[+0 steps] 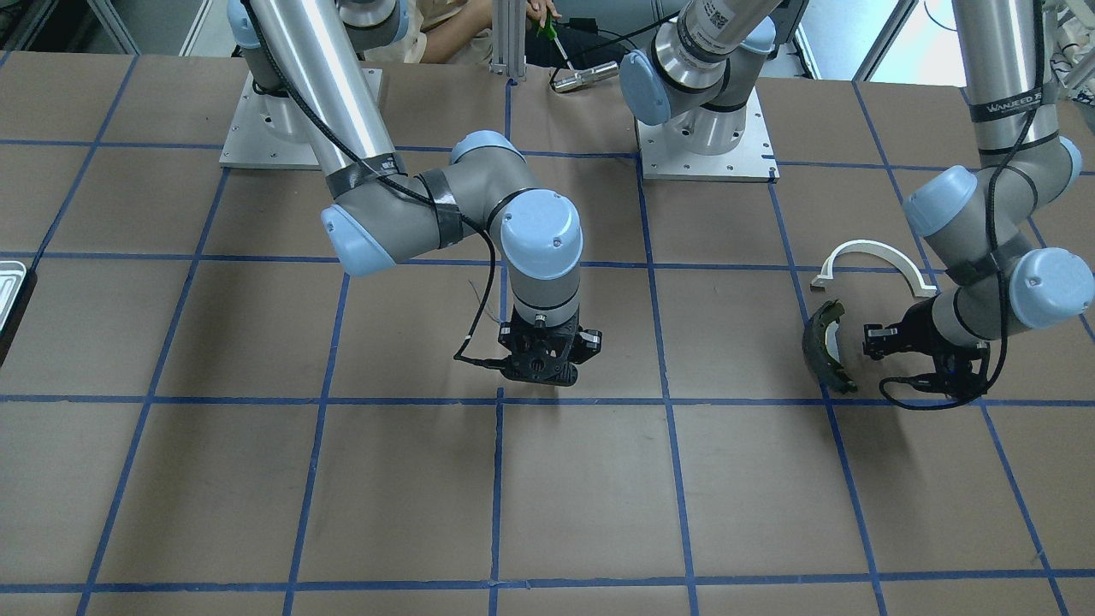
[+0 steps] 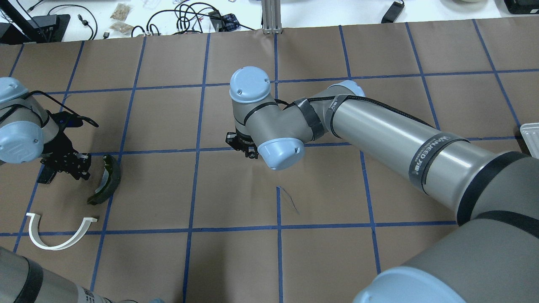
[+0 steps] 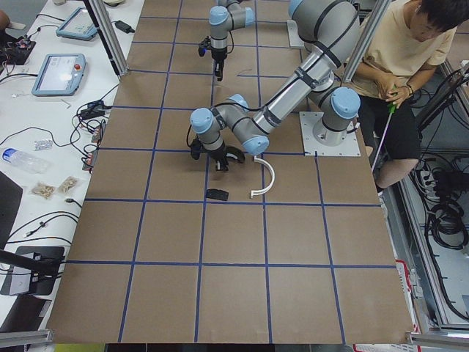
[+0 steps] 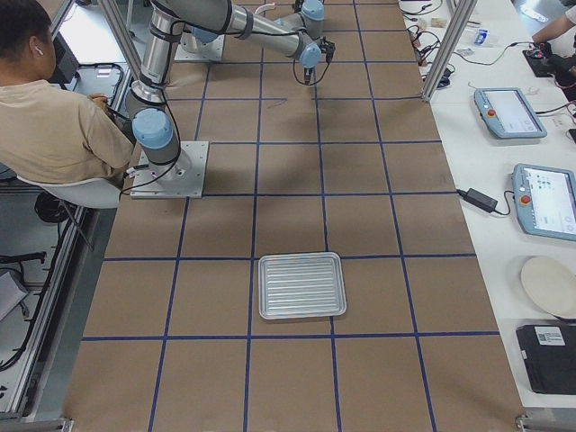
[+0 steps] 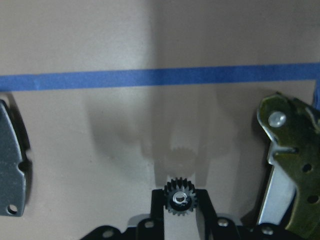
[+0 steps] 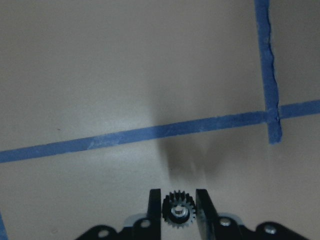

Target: Place bearing gear from tray to pile

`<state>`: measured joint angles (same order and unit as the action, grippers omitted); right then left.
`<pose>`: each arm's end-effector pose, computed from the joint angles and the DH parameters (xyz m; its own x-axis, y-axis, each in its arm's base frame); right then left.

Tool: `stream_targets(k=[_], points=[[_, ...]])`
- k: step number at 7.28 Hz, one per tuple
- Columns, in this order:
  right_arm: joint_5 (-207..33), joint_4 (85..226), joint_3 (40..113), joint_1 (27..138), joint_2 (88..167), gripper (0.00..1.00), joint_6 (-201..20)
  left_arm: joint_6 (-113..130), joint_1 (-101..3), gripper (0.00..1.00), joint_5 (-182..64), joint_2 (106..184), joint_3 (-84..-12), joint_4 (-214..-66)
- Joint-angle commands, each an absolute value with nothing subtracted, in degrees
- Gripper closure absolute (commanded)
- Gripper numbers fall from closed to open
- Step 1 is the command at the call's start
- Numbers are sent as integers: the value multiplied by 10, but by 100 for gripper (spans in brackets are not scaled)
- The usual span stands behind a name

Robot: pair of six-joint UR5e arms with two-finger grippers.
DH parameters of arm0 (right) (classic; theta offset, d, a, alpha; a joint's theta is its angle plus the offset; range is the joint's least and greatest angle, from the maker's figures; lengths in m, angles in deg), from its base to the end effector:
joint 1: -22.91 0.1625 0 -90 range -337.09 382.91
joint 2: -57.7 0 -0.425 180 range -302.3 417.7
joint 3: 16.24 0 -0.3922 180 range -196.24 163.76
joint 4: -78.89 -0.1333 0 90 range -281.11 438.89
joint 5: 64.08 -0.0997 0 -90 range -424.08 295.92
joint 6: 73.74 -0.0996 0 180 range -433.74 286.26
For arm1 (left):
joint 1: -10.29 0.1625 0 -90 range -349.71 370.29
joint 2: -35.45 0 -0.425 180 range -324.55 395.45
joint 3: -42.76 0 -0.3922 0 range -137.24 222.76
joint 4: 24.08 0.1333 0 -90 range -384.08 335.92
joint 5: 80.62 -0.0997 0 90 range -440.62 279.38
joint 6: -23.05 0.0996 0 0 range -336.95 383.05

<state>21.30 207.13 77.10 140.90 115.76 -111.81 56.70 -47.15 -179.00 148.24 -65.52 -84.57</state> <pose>0.4297 -0.5074 0.2026 -0.9804 0.1726 -0.0952 0.1725 0.9850 0.0089 0.1896 -0.5176 0.1801 -0.9994 0.0348 -0.0078 0.0318 0.9688 0.2459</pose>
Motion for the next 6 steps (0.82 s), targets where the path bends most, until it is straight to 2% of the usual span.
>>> stream_targets(k=[1,2,3,5,6], points=[[217,2074,771,1409,1161,0,-1137,567,-474,23,-1790,1482,-654,-849],[218,2074,768,1393,1177,0,-1123,566,-474,8,-1791,1481,-651,-852],[217,2061,771,1354,1208,0,-1075,566,-474,3,-1791,1481,-646,-853],[223,1970,769,1253,1282,0,-925,564,-479,0,-1783,1479,-595,-884],[224,1914,767,1197,1325,0,-850,557,-502,0,-1750,1482,-528,-947]])
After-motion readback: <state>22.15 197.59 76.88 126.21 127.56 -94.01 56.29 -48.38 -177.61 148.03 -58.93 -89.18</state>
